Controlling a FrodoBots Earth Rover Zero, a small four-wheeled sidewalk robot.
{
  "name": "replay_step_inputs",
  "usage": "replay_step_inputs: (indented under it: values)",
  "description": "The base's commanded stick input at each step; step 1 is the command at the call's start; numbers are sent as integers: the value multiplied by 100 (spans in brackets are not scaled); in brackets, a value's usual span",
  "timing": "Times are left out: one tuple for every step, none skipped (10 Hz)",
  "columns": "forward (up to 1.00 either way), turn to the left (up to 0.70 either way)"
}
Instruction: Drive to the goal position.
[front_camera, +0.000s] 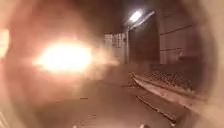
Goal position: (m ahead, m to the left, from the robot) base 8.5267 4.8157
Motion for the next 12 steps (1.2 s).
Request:
replay_step_inputs:
  values:
    - [70, 35]
    - [70, 35]
    - [70, 35]
    - [70, 35]
    - [70, 34]
    - [70, 9]
    - [70, 0]
    - [70, 0]
    - [45, 0]
    - [8, 0]
    - [2, 0]
    - [0, 0]
